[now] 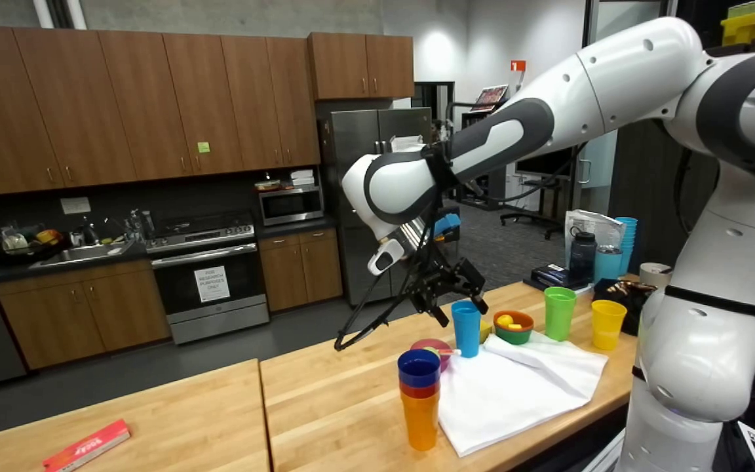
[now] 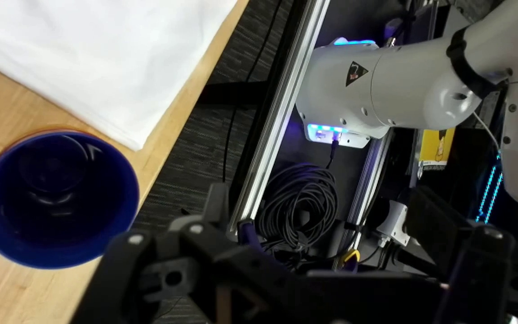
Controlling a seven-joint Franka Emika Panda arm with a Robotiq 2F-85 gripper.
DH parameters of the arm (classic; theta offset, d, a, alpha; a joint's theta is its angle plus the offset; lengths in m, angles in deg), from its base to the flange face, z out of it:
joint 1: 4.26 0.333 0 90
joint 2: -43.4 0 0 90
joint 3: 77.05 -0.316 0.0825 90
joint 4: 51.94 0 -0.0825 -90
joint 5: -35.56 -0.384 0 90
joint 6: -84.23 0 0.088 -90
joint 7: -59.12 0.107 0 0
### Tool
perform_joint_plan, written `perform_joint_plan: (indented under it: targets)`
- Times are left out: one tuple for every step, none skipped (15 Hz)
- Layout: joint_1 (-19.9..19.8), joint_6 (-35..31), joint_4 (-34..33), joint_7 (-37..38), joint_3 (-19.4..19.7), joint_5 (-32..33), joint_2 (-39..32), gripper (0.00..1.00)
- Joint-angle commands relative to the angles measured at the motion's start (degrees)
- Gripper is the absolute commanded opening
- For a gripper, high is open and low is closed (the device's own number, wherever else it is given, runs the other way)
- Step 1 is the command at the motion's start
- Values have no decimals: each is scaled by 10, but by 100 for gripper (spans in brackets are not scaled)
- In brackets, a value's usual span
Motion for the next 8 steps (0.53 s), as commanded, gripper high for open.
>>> perform_joint_plan:
  targets:
    - [10,-29,21,-84,-14,37,-4,100]
    - [12,-41,29,-113,-15,40,-2,100]
    - [14,-54,36,-142,-16,41,-3,100]
    - [15,-67,39,-173,-16,42,-6,100]
    - [16,-84,46,-203,-16,43,-5,100]
    - [15,-106,58,-228,-16,45,1,100]
    - [12,-128,63,-244,-14,41,2,100]
    - [10,-148,69,-261,-12,33,3,100]
